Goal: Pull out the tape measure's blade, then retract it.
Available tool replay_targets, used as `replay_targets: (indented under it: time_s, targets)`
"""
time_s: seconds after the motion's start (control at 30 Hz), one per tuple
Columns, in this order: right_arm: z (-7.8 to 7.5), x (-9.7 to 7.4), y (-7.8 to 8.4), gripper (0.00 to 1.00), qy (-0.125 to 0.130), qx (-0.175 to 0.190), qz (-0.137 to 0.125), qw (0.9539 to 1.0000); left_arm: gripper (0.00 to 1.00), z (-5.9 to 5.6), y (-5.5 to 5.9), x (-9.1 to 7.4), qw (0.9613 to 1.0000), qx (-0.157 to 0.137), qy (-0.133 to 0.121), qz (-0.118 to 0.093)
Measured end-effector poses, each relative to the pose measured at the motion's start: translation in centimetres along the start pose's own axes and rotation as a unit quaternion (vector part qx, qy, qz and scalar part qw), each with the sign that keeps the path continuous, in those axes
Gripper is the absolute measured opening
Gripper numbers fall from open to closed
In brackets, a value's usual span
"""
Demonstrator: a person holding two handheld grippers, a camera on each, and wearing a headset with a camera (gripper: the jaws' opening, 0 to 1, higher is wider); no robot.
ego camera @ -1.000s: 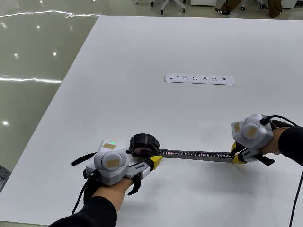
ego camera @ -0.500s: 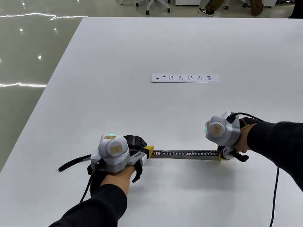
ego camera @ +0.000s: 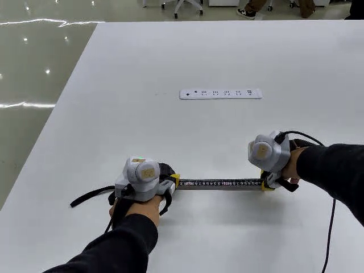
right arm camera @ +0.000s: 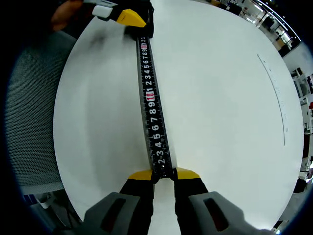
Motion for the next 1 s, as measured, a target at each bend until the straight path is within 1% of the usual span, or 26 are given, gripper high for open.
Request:
replay_targets:
  time_s: [0.17,0.2,0.3,0.37,0.43,0.5,0.53,0.57,0.6,0.63,0.73,0.83,0.87,1.0]
  targets:
    - [0.1,0.0,0.0,0.11,0.004,-0.002,-0.003,1.0,0.58,0.1,0.0,0.0,1.0,-0.006,0.004,-0.002]
    - [0.2,-0.1,0.1,0.11,0.006,-0.008,-0.011,0.9999,0.58,0.1,0.0,0.0,1.0,-0.007,0.006,-0.001]
    - [0.2,-0.2,0.1,0.11,0.006,-0.006,-0.029,0.9996,0.58,0.1,0.0,0.0,0.9999,-0.011,0.011,0.004]
    - [0.1,-0.1,0.2,0.11,0.005,0.004,-0.036,0.9994,0.58,0.0,0.1,0.0,0.9999,-0.011,0.012,0.005]
    - [0.1,-0.2,0.1,0.11,0.004,0.005,-0.036,0.9993,0.58,0.1,0.1,0.0,0.9998,-0.011,0.013,0.004]
    - [0.2,-0.1,-0.1,0.11,0.006,-0.005,-0.031,0.9995,0.58,0.1,0.1,0.0,0.9998,-0.013,0.015,0.002]
    - [0.3,-0.2,-0.2,0.11,0.009,-0.021,-0.029,0.9993,0.58,0.1,0.1,0.0,0.9998,-0.014,0.016,0.001]
    - [0.4,-0.2,-0.3,0.1,0.011,-0.041,-0.032,0.9986,0.58,0.1,0.1,0.0,0.9998,-0.014,0.017,0.002]
    - [0.5,-0.3,-0.3,0.1,0.011,-0.048,-0.033,0.9983,0.58,0.1,0.1,-0.1,0.9998,-0.013,0.017,0.002]
    - [0.5,-0.2,-0.5,0.1,0.009,-0.034,-0.031,0.9989,0.58,0.0,0.1,0.0,0.9998,-0.013,0.017,0.003]
    - [0.4,-0.1,-1.0,0.09,0.006,-0.028,-0.034,0.999,0.58,0.0,0.1,-0.1,0.9997,-0.014,0.017,0.003]
    - [0.5,-0.1,-1.3,0.09,0.006,-0.033,-0.036,0.9988,0.59,0.0,0.1,-0.1,0.9998,-0.014,0.016,0.002]
    - [0.5,-0.2,-1.5,0.09,0.006,-0.025,-0.037,0.999,0.59,0.0,0.1,-0.1,0.9998,-0.015,0.016,0.002]
    - [0.5,-0.1,-1.9,0.1,0.004,-0.012,-0.041,0.9991,0.59,-0.1,0.1,-0.1,0.9997,-0.016,0.019,0.007]
Point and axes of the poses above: the centre of the closed fingertips' face, and the gripper's own axes: x roughly forward along the fingers, z roughly to its left, y roughly out of its underside, the point moved 2 cm from there along -x, roughly backward along the fingers, and after that the axes turned 13 degrees about y, right-handed, at the moved point
